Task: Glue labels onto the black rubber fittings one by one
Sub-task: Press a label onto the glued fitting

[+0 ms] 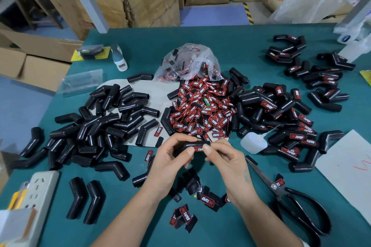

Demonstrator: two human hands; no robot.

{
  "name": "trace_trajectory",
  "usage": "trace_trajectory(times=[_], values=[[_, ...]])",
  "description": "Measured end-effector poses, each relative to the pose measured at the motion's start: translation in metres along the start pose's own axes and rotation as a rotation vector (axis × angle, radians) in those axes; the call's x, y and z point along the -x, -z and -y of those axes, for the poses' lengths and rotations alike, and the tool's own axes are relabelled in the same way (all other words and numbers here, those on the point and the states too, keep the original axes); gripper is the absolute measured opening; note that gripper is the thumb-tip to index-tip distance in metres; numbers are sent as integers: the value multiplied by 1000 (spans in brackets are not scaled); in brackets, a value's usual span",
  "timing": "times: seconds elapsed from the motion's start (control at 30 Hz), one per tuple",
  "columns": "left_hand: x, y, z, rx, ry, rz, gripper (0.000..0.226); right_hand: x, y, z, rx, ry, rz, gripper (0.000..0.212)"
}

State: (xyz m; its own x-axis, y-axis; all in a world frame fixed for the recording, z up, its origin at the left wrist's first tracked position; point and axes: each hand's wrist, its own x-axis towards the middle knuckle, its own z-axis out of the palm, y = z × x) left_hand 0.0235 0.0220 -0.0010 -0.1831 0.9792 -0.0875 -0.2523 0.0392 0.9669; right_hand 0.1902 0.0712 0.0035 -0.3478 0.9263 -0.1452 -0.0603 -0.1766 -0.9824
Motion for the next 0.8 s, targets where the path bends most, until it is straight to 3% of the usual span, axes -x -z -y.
trace_trajectory(times=[0.57,0.8], values=[[-2,-2,-2,13,2,-8,20,1,1,-2,21,-2,-12,34],[1,-4,-2,-7,-2,-37,20,2,-3,2,-26,-23,-6,22]])
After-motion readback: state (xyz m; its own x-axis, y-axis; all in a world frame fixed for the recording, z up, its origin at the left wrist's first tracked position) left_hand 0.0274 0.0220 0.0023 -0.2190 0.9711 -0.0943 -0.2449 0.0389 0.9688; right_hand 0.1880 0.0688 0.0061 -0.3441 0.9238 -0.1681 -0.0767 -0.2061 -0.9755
